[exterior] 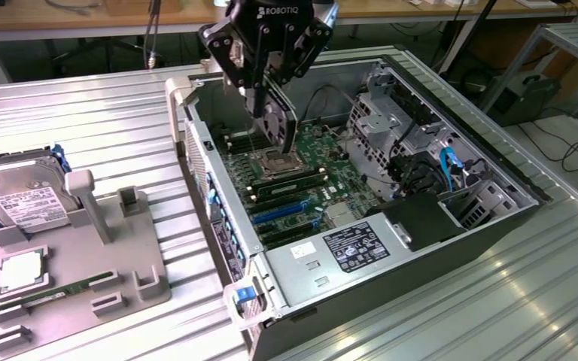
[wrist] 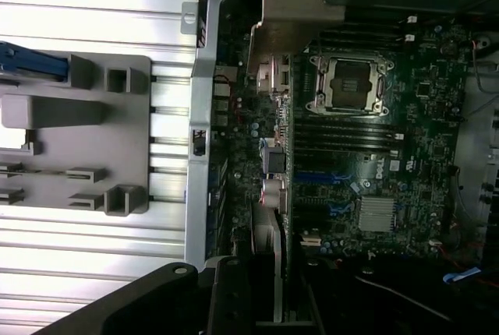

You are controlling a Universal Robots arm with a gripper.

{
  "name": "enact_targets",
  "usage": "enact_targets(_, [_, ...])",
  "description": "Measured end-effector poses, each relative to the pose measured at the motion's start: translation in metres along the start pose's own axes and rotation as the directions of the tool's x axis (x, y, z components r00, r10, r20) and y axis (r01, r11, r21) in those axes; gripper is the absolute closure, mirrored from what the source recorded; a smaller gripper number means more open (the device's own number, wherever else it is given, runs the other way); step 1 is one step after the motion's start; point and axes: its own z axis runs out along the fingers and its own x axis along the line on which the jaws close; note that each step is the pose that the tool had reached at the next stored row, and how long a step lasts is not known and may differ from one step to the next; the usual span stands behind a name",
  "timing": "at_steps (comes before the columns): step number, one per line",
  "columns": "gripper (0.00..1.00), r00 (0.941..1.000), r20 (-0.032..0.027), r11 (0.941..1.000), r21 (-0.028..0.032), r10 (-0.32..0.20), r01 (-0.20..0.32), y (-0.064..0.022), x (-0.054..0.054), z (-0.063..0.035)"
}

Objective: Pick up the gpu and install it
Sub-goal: 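Pick up the gpu and move the gpu toward the slot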

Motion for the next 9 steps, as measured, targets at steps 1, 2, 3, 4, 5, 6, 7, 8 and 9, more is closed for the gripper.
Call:
enact_targets(1, [0.72, 1.0000, 0.0000, 1.0000, 0.0000, 0.000, 0.000, 0.0000, -0.0010, 0.0000])
enact_targets(2, [0.72, 1.0000, 0.0000, 1.0000, 0.0001, 0.000, 0.000, -0.0001, -0.0019, 0.0000])
enact_targets(3, [0.72, 1.0000, 0.0000, 1.0000, 0.0001, 0.000, 0.000, -0.0002, -0.0026, 0.0000])
enact_targets(4, [0.72, 1.0000, 0.0000, 1.0000, 0.0001, 0.000, 0.000, -0.0002, -0.0034, 0.0000])
enact_targets(5, [0.72, 1.0000, 0.0000, 1.0000, 0.0001, 0.000, 0.000, -0.0003, -0.0041, 0.0000])
enact_targets(6, [0.72, 1.0000, 0.0000, 1.0000, 0.0001, 0.000, 0.000, -0.0003, -0.0050, 0.0000])
enact_targets(7, [0.72, 1.0000, 0.0000, 1.0000, 0.0001, 0.000, 0.000, -0.0004, -0.0057, 0.0000])
enact_targets(8, [0.72, 1.0000, -0.0001, 1.0000, 0.0001, 0.000, 0.000, -0.0004, -0.0066, 0.0000])
enact_targets(9, [0.72, 1.0000, 0.0000, 1.0000, 0.0001, 0.000, 0.000, -0.0005, -0.0075, 0.0000])
